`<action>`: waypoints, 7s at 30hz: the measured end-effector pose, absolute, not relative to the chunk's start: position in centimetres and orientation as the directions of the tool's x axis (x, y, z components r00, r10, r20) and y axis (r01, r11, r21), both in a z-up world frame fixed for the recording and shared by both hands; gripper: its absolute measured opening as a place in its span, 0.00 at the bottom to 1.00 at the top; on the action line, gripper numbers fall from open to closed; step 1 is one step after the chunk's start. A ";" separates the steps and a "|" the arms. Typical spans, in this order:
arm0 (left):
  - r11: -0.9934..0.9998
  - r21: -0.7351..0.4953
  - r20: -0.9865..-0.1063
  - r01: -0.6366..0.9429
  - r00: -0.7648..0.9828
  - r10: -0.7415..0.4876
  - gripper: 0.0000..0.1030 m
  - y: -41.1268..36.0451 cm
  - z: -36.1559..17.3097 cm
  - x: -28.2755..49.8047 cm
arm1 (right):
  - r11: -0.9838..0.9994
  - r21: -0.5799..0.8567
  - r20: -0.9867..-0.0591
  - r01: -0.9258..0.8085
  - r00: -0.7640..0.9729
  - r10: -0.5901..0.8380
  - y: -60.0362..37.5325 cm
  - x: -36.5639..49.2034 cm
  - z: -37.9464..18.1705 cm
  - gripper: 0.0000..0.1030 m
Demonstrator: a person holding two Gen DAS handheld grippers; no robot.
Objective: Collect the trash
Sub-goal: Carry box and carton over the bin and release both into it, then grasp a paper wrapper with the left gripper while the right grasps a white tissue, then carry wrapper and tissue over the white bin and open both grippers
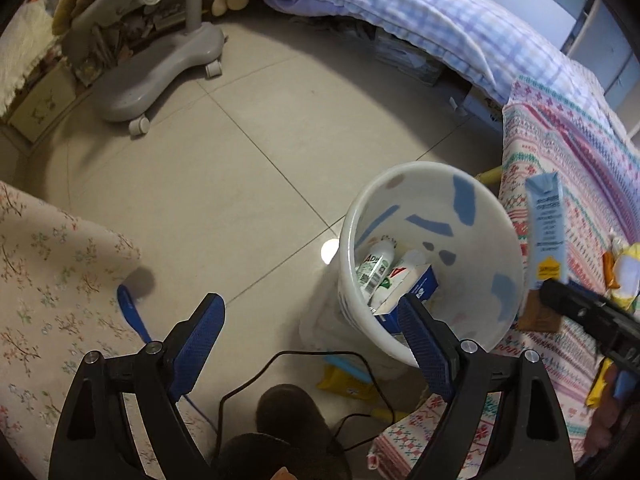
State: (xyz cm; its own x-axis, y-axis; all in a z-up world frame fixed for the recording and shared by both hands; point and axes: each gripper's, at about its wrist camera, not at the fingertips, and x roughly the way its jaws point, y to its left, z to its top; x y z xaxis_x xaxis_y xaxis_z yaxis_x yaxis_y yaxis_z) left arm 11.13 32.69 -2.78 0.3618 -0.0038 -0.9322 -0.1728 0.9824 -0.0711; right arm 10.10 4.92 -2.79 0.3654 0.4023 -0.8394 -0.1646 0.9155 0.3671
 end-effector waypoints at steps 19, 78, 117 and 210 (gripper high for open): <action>0.987 -0.095 -0.926 -0.128 0.376 -0.040 0.87 29.9 -1.7 11.5 | 0.942 0.323 -0.833 -0.091 0.446 0.329 1.2 8.3 0.5 0.73; 0.908 -0.239 -0.901 0.345 0.268 -0.340 0.83 -0.4 -0.1 9.0 | 0.865 0.327 -0.871 0.381 0.476 0.120 -28.8 -2.9 -1.8 0.18; 0.916 -0.180 -0.864 0.359 0.387 -0.322 0.19 -7.2 -0.4 10.1 | 0.883 0.307 -0.847 0.354 0.525 0.085 -31.1 -6.7 0.2 0.19; 0.997 -0.082 -0.920 -0.009 0.384 -0.072 0.88 21.8 -0.6 10.4 | 0.980 0.195 -0.863 0.050 0.483 0.147 -9.4 3.5 1.1 0.68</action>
State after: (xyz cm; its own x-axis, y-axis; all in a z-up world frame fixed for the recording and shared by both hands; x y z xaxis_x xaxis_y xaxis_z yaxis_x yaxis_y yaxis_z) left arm 10.43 21.79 -0.65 0.3842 -0.0720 -0.9204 -0.0092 0.9966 -0.0818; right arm 3.47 -9.38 1.05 0.4835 0.1472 -0.8629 0.0495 0.9796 0.1948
